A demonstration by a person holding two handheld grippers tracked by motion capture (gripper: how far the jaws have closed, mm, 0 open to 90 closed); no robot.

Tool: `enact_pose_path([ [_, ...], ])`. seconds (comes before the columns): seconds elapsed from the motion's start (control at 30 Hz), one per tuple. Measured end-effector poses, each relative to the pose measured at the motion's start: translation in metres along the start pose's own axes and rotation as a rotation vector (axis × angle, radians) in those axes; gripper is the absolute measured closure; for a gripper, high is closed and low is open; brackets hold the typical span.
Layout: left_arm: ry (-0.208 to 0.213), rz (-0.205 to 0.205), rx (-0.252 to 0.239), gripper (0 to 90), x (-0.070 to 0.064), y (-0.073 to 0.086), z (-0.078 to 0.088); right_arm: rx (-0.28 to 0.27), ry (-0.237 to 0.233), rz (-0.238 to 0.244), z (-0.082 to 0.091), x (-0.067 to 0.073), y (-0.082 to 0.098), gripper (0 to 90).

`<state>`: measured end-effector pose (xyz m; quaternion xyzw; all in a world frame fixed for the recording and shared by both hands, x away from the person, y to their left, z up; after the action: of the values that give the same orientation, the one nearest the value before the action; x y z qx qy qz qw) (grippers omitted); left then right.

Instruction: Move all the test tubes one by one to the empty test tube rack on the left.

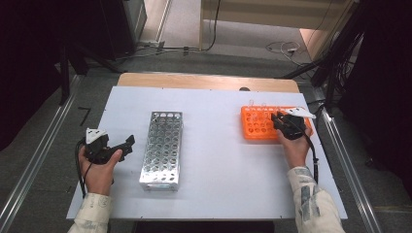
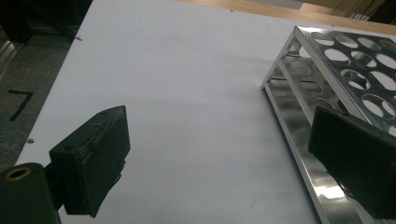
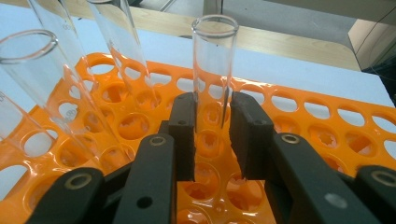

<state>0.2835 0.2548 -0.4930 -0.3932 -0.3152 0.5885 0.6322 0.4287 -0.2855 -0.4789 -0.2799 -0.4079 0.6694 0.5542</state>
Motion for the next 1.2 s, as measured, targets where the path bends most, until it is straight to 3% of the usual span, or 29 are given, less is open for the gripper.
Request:
enact_pose_path([
  [0.33, 0.003, 0.0, 0.001, 5.5, 0.0, 0.0, 0.0, -0.017, 0.003, 0.008, 0.003, 0.001, -0.002, 73.0],
  [0.63, 0.003, 0.0, 0.001, 5.7, 0.0, 0.0, 0.001, -0.04, -0.005, -0.016, 0.011, 0.001, -0.008, 73.3],
  [0.9, 0.003, -0.002, 0.002, 5.8, -0.001, -0.001, 0.001, -0.097, -0.019, -0.033, 0.03, 0.001, -0.023, 73.3],
  [1.2, 0.008, -0.016, -0.008, 5.9, -0.006, -0.003, 0.005, -0.109, -0.034, -0.025, 0.054, 0.002, -0.024, 73.3],
])
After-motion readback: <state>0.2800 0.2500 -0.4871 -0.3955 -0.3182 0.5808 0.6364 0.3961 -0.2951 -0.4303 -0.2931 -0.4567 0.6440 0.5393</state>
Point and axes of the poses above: each handheld gripper's, and its own axes: z roughly backward along the jaws, y roughly out of its underside, x roughly to its left, the point moved 2 cm from there along -z, roughly forward along the jaws, and after that the axes turned 10 degrees about -z, right-handed, at the moved point
